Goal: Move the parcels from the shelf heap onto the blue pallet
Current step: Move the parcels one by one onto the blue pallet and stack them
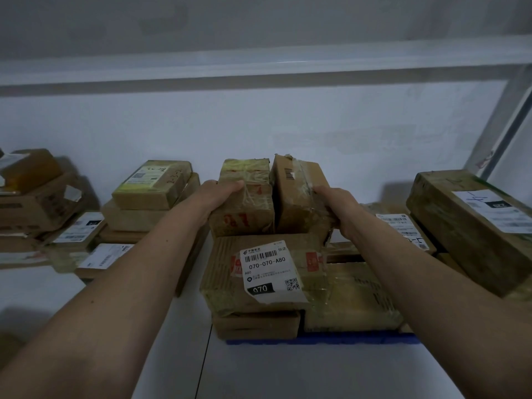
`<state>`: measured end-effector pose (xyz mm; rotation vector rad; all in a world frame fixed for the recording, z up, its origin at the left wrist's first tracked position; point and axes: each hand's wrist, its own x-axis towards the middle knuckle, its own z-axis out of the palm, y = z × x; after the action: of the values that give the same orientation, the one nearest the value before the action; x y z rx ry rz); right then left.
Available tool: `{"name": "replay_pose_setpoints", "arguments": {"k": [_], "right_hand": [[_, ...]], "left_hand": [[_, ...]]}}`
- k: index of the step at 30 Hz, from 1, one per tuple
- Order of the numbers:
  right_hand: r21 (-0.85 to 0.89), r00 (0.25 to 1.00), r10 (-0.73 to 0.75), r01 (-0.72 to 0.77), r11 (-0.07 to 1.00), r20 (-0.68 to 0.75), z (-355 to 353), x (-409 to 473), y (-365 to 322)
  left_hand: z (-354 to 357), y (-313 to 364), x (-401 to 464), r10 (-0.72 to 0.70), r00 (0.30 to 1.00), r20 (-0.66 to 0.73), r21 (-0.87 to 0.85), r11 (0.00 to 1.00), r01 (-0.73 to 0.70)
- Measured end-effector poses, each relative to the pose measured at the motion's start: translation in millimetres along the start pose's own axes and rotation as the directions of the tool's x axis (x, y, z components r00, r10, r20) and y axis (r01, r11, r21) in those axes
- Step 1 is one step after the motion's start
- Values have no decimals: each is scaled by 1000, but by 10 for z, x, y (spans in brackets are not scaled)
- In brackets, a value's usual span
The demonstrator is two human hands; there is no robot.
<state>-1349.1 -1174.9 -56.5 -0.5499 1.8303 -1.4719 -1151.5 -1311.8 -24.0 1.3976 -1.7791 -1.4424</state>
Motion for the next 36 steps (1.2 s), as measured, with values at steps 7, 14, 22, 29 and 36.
{"name": "replay_pose_setpoints", "arguments": {"k": [7,14,22,29,36], "right_hand": [[-17,999,-39,38,999,-18,18,2,-11],[74,998,-61,61,995,-4,43,-31,-45],[259,999,-39,30,965,30,83,-47,-12],[400,998,-15,-13,916,68,132,-5,76],[385,994,-66,28,922,86,163,-19,83]], "left_hand": [[-17,20,33,74,993,-87,149,987,-60],[-5,27,64,82,993,-82,165,984,-68],[-65,-3,94,90,978,-189,72,994,-77],[-154,-245,21,-126,981,145,-293,942,165],[-182,-393,-1,-47,955,292,-437,882,177]]}}
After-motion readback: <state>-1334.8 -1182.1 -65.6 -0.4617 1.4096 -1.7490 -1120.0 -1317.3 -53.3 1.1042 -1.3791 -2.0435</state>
